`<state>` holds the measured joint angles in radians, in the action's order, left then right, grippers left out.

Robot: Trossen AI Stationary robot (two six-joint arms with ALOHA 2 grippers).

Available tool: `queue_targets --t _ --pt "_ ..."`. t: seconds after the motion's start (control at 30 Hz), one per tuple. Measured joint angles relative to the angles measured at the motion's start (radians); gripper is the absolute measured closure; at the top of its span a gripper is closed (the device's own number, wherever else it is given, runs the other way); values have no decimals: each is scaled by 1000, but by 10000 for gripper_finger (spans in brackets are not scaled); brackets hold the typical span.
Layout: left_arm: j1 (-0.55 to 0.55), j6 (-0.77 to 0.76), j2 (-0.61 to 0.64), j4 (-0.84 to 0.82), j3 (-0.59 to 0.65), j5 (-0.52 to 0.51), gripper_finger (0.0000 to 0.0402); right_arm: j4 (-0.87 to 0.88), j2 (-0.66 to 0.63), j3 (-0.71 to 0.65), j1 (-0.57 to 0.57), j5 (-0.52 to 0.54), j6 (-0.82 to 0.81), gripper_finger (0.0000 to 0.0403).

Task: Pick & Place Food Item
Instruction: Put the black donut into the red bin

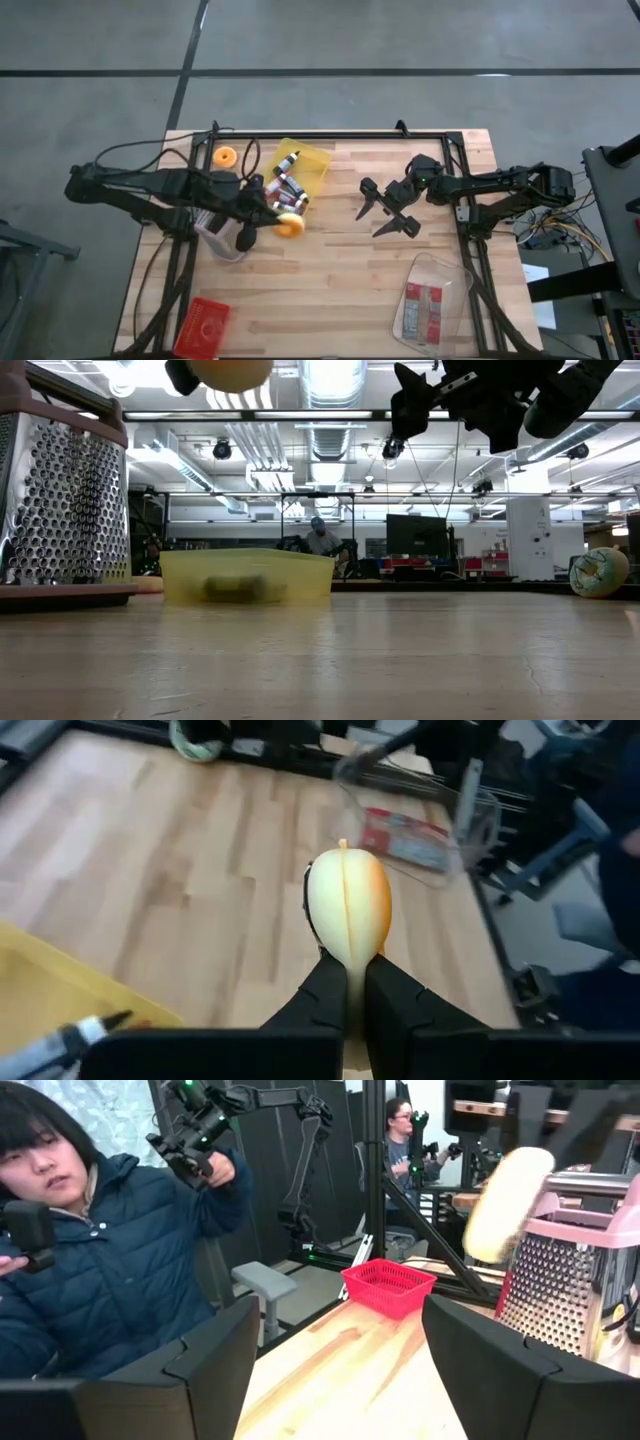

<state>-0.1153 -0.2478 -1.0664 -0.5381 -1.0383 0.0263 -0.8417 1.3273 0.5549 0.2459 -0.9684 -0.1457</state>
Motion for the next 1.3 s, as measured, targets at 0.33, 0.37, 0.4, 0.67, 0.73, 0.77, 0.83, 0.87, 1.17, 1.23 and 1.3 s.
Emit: queue_targets --t 0.33,0.37,0.4,0.67,0.73,0.77,0.83,0.87,1.17,1.23,1.3 --pt "-156 -307 -2 -334 -108 10 379 0 0 0 13 2 27 122" --pt "-174 -346 -2 -365 -120 10 379 0 0 0 14 2 44 121" --pt "-191 -384 -2 -388 -131 10 379 0 0 0 15 2 61 120" --pt "-335 -769 -2 -568 -171 26 377 0 0 0 37 6 105 116" --pt "-370 -900 -3 -614 -172 52 377 0 0 0 44 19 108 118" --pt "-387 -956 -5 -640 -170 58 377 -1 0 0 48 31 115 119" --pt "-420 -1042 -15 -652 -168 71 377 0 0 0 55 48 143 122" --pt "-435 -1075 -18 -652 -168 73 377 -1 0 0 58 62 158 123" --pt "-477 -1067 -53 -635 -168 115 376 0 0 0 63 211 259 127" --pt "-477 -1039 -62 -614 -168 123 376 -1 0 0 63 226 262 125" --pt "-477 -1000 -62 -584 -169 124 376 0 0 0 63 236 263 123"
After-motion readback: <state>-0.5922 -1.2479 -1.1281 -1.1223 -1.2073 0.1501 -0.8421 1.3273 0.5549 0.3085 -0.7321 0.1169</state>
